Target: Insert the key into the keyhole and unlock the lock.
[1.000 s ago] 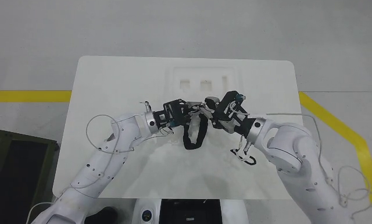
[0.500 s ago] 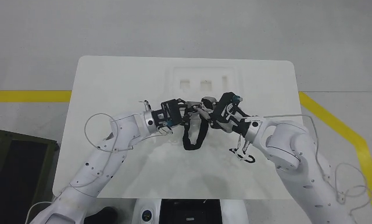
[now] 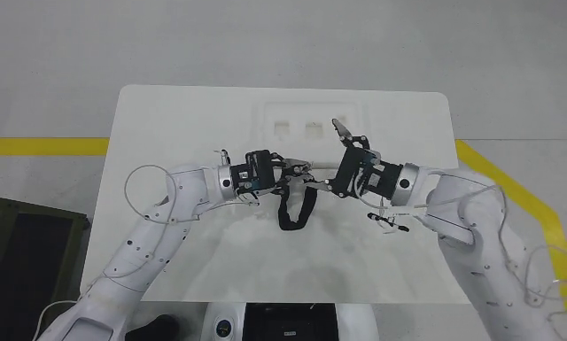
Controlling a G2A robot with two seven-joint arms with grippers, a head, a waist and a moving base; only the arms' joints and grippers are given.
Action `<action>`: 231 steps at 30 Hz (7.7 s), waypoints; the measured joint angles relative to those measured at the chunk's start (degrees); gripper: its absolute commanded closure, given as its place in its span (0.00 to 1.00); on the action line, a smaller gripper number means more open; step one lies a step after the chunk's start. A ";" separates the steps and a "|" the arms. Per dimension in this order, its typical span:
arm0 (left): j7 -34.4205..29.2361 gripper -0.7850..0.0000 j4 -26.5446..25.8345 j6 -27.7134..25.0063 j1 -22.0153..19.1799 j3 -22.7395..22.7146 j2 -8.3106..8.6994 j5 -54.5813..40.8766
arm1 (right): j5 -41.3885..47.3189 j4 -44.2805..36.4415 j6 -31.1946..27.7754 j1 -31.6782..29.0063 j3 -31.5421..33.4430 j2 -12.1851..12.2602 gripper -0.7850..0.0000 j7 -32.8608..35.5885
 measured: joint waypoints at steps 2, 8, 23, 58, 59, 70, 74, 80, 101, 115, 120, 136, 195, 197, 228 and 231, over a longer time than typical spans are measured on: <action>0.06 1.00 0.37 -1.52 -0.56 0.16 0.09 0.24 | -1.98 0.17 -3.34 0.71 0.60 0.28 0.26 -1.16; 0.55 1.00 1.02 -2.98 -1.44 0.66 0.24 0.52 | -6.16 1.02 -11.59 2.77 0.64 0.89 0.40 -4.72; -0.21 1.00 1.42 -2.29 -2.31 2.31 0.11 -0.60 | -10.32 3.15 -12.17 6.49 -5.05 2.45 0.62 -7.43; -1.10 1.00 0.03 1.55 -1.73 3.19 0.37 -0.75 | 12.09 3.58 1.72 6.33 -9.02 4.20 1.00 13.62; -1.08 1.00 0.00 1.65 -1.69 3.22 0.37 -0.72 | 12.96 3.34 2.77 6.27 -9.00 4.21 1.00 14.70; -2.14 1.00 -0.95 3.62 -0.85 2.96 0.44 -1.26 | 18.70 0.26 13.32 4.70 -8.59 4.26 1.00 22.47; -2.68 1.00 -1.31 4.49 -0.57 2.82 0.43 -1.58 | 19.17 -0.43 15.77 4.21 -8.69 4.23 1.00 23.58; -3.35 1.00 -1.95 5.52 -0.24 2.62 0.48 -1.23 | 20.73 -0.75 18.90 3.57 -8.99 4.12 1.00 24.85; -3.50 1.00 -1.63 6.00 0.14 2.19 0.48 -3.19 | 19.63 -1.76 18.79 2.98 -7.25 4.24 0.00 22.28; -4.21 1.00 -0.89 5.55 -0.55 1.49 0.47 -4.45 | 11.60 -1.57 11.41 3.80 -4.84 4.70 0.71 14.53; -4.37 1.00 -1.01 5.80 -0.90 1.59 0.44 -3.96 | 10.48 0.74 12.15 3.91 -4.72 4.63 0.69 12.81; -3.25 1.00 -1.48 8.19 -1.07 2.49 0.39 -0.13 | 22.00 2.51 16.07 3.05 -5.54 4.11 1.00 14.30; -5.24 1.00 -2.34 11.51 1.96 -0.88 -0.97 -21.19 | 13.10 7.00 20.79 -3.47 -11.76 1.48 0.11 -7.52; -5.36 1.00 -2.47 11.22 2.06 -0.94 -1.00 -21.42 | 12.85 7.59 21.15 -2.93 -12.23 1.27 0.53 -7.51; -7.13 1.00 -3.09 7.91 3.50 -3.62 -0.71 -19.84 | 7.06 7.24 18.84 -3.27 -7.77 1.35 1.00 0.65; -7.01 1.00 -2.90 8.03 3.74 -3.75 -0.68 -19.25 | 6.36 7.41 18.76 -3.41 -7.47 1.41 1.00 2.00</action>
